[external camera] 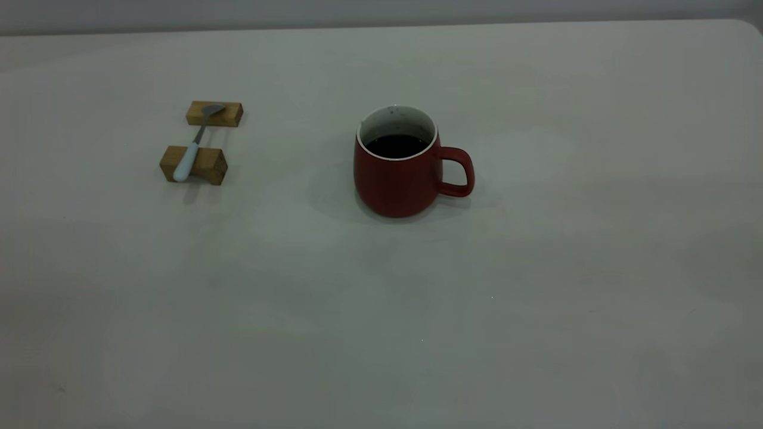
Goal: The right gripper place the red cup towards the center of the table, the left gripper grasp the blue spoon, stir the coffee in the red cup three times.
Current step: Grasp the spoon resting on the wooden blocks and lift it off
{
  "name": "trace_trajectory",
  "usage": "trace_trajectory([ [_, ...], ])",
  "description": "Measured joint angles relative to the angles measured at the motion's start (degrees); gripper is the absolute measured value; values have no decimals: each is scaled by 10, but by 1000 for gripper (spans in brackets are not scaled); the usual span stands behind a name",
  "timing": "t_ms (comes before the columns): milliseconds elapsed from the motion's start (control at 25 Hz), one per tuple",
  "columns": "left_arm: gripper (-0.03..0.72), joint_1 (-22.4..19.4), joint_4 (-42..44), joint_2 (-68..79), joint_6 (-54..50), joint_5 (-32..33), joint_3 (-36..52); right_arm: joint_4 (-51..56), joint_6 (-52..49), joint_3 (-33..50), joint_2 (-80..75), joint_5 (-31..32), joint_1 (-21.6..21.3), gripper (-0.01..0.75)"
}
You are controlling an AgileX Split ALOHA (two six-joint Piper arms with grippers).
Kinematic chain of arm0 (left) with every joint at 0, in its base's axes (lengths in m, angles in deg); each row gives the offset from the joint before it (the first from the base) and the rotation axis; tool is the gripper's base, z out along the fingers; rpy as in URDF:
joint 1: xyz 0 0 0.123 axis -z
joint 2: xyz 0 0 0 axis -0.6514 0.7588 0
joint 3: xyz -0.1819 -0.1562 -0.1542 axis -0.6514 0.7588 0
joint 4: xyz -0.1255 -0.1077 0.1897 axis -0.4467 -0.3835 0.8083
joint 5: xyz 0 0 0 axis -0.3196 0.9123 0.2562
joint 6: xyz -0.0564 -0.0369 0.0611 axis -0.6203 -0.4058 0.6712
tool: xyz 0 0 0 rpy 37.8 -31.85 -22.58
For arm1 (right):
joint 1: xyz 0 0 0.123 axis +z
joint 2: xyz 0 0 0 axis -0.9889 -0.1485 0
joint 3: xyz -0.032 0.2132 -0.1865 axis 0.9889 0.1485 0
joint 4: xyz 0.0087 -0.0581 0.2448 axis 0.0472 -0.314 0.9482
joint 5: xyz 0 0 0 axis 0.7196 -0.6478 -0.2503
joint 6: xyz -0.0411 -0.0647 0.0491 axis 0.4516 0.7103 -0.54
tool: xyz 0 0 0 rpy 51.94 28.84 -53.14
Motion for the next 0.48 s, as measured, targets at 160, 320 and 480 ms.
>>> trace_trajectory([
  [160,438,0,0,0,0,0,0,-10,-2,7,31,-1,-21,674],
  [320,438,0,0,0,0,0,0,-10,-5,7,51,-1,-30,671],
  [480,438,0,0,0,0,0,0,-10,-6,7,61,-1,-39,662],
])
